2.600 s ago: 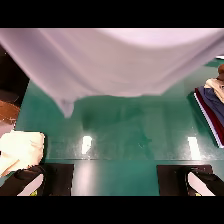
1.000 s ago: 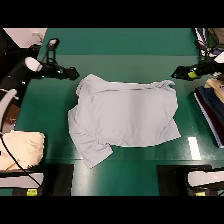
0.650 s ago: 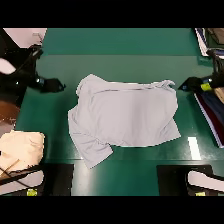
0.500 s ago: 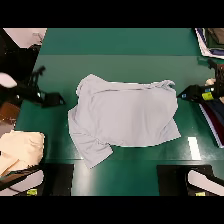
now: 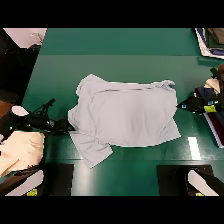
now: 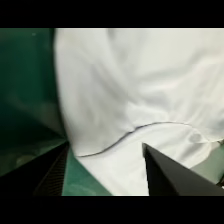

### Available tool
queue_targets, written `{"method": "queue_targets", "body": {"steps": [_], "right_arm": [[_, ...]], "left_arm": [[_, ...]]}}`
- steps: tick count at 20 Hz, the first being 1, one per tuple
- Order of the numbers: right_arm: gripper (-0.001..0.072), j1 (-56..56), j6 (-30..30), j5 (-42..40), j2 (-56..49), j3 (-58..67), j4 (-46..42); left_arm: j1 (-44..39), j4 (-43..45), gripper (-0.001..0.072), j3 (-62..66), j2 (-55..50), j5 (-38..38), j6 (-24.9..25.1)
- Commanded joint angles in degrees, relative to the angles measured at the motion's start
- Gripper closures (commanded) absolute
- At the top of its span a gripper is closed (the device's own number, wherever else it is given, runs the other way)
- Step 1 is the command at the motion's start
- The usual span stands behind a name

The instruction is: Fold the shirts.

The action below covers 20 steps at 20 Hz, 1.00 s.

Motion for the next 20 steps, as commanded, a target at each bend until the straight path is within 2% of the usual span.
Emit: {"method": "queue_targets", "body": {"steps": [1, 2, 4, 6, 10, 14, 20], "right_arm": [[0.0263, 0.0, 0.0, 0.2, 2.3, -0.5, 0.2], [0.0263, 0.0, 0.0, 0.2, 2.5, -0.5, 0.1], [0.0263, -0.1, 0.0, 0.4, 2.4, -0.5, -0.3], [0.0263, -1.2, 0.0, 0.9, 2.4, -0.5, -0.3], [0.0263, -11.5, 0.0, 4.7, 2.5, -4.3, -1.0], [0.0263, -21.2, 0.0, 1.2, 2.0, -14.3, -10.8], [0.0279, -23.1, -0.7, -3.2, -5.8, -21.4, -8.8]], "left_arm": [[-1.1, -3.5, 0.0160, -3.3, 0.2, 3.3, 2.0], [-2.2, -3.5, 0.0165, -3.3, 0.2, 3.7, 1.8], [-4.9, -3.6, 0.0441, -3.3, 0.2, 4.2, 1.8], [-5.8, -3.7, 0.0682, -3.2, 0.2, 4.4, 1.2], [-5.6, -3.5, 0.0686, 0.9, 1.3, 2.1, 1.1], [-5.6, -3.8, 0.0686, 5.8, 3.0, 0.0, 1.2], [-5.6, -3.9, 0.0686, 7.0, 3.0, 0.0, 1.2]]}}
